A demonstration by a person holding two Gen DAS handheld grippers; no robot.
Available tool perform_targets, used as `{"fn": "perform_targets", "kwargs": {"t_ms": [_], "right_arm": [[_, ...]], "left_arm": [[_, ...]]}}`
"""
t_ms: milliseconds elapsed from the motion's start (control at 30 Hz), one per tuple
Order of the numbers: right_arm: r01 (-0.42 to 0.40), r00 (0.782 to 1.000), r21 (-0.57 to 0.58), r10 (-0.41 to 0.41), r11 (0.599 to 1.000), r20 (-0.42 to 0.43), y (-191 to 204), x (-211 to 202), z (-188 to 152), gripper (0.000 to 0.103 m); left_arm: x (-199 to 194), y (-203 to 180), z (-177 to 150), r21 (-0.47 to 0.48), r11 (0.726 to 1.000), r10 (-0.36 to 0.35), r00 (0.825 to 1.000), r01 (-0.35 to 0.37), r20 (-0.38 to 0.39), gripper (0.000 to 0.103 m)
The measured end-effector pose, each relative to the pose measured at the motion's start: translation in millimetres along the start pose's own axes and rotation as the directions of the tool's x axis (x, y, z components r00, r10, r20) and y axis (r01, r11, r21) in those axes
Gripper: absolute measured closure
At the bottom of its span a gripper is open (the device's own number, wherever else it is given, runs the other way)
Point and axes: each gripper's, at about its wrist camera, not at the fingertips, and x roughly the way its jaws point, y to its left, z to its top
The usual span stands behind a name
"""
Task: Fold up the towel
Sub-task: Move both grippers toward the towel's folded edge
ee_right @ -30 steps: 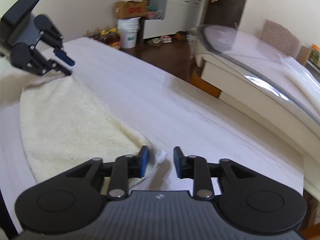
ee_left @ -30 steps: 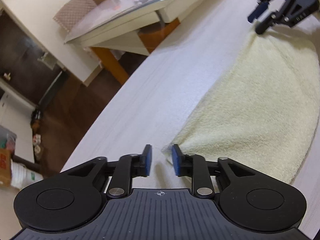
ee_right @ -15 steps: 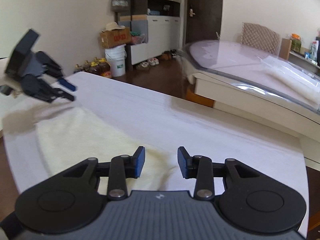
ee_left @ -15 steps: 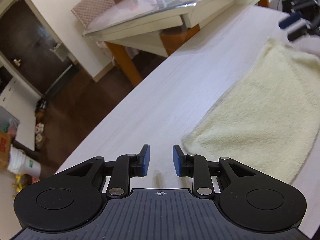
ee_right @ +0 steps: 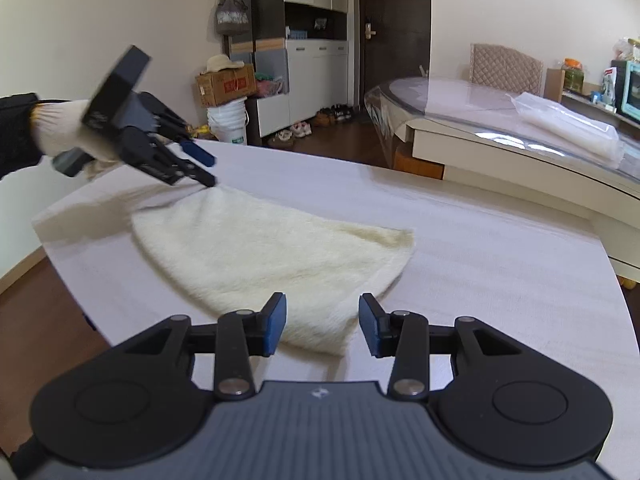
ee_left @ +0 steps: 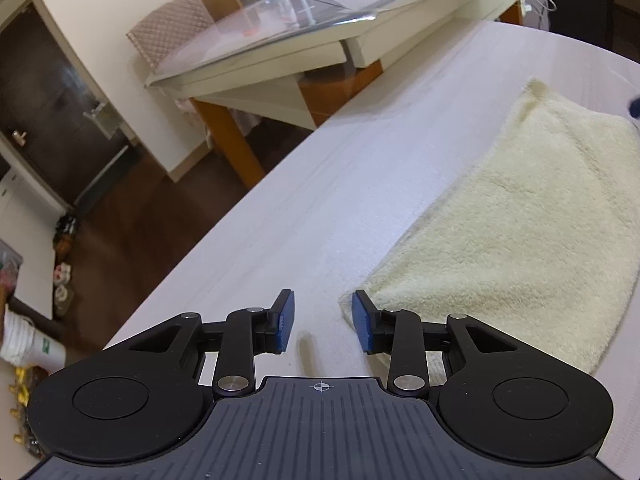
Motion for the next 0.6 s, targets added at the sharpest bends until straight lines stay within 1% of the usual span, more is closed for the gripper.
{"fn": "perform_targets", "kwargs": {"t_ms": [100,200,267,333,433,500,533,600], "right_arm": [[0.042,0.999,-0.024,-0.043,0.999,-0.023,2.9,5.6,-3.5,0.06],[0.065,0.998,0.004,-0.065,0.998,-0.019,-4.4,5.2,-2.2,0.06],[0.068,0.998,0.039,-0.068,0.997,0.005,-9.6,2.0,0.8,0.06],[0.072,0.997,0.048,-0.072,0.996,0.003,-13.3,6.0,1.3,0.059],[0.076,0.995,0.003,-0.075,0.997,-0.063,-12.9,19.9,-1.1,0.059],[0.081,0.994,-0.05,-0.084,0.995,-0.072,-9.9,20.4,-4.0,0.059],[0.082,0.994,-0.057,-0.086,0.995,-0.074,-10.4,19.9,-4.0,0.059],[0.088,0.993,-0.071,-0.093,0.994,-0.073,-13.4,19.2,-5.0,0.055]], "left_arm": [[0.9,-2.7,-0.7,0.02,1.0,0.008,1.0,-0.008,-0.005,0.067],[-0.7,-7.8,-2.1,0.045,0.999,0.022,1.0,-0.022,-0.007,0.069],[-1.6,-9.2,-2.8,0.047,0.999,0.023,1.0,-0.022,-0.009,0.069],[-1.9,-10.4,-3.5,0.05,0.998,0.026,1.0,-0.025,-0.012,0.069],[-1.7,-13.1,-3.6,0.061,0.998,0.037,0.999,-0.036,-0.015,0.07],[-2.6,-15.5,-4.1,0.065,0.997,0.043,0.999,-0.042,-0.022,0.073],[-3.8,-17.0,-5.1,0.064,0.997,0.044,0.999,-0.042,-0.029,0.073],[-6.1,-19.5,-7.1,0.07,0.997,0.045,0.998,-0.043,-0.035,0.074]]}}
